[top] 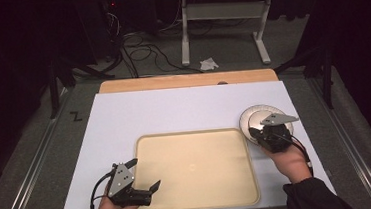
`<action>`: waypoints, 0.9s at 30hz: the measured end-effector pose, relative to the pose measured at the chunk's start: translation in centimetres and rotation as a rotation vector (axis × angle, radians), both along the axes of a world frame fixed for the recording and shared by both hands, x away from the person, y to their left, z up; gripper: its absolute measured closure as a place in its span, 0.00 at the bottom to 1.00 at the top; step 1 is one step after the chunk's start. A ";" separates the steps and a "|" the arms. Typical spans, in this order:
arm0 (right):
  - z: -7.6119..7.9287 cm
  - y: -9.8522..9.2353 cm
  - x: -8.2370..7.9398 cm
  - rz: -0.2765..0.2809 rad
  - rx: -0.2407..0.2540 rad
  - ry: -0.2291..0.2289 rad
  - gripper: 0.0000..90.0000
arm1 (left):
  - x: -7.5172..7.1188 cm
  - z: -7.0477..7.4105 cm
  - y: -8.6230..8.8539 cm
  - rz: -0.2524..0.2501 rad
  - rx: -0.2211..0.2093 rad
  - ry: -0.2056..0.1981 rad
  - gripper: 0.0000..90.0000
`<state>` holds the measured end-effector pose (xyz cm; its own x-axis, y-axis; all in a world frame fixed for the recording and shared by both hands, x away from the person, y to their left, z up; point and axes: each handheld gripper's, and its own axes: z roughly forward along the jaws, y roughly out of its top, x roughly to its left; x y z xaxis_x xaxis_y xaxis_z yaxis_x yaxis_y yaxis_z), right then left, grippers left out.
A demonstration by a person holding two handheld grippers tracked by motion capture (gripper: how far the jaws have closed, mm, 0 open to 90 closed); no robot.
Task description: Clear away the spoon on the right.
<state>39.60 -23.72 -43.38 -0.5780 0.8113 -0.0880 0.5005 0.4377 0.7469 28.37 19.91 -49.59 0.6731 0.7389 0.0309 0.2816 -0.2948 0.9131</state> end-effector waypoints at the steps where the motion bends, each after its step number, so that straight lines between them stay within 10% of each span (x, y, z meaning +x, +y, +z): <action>1: -0.1 0.5 0.1 0.012 -0.015 0.000 1.00 | 0.0 0.0 0.0 0.000 -0.001 0.000 0.01; 27: -0.4 -6.5 -3.4 -0.100 -0.014 -0.032 1.00 | 0.0 -0.1 0.1 0.010 0.003 0.005 0.01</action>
<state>36.24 -30.26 -43.76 -0.4913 0.8631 -0.1168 0.5183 0.3975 0.7572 28.42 20.00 -49.69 0.6657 0.7456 0.0295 0.2893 -0.2944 0.9108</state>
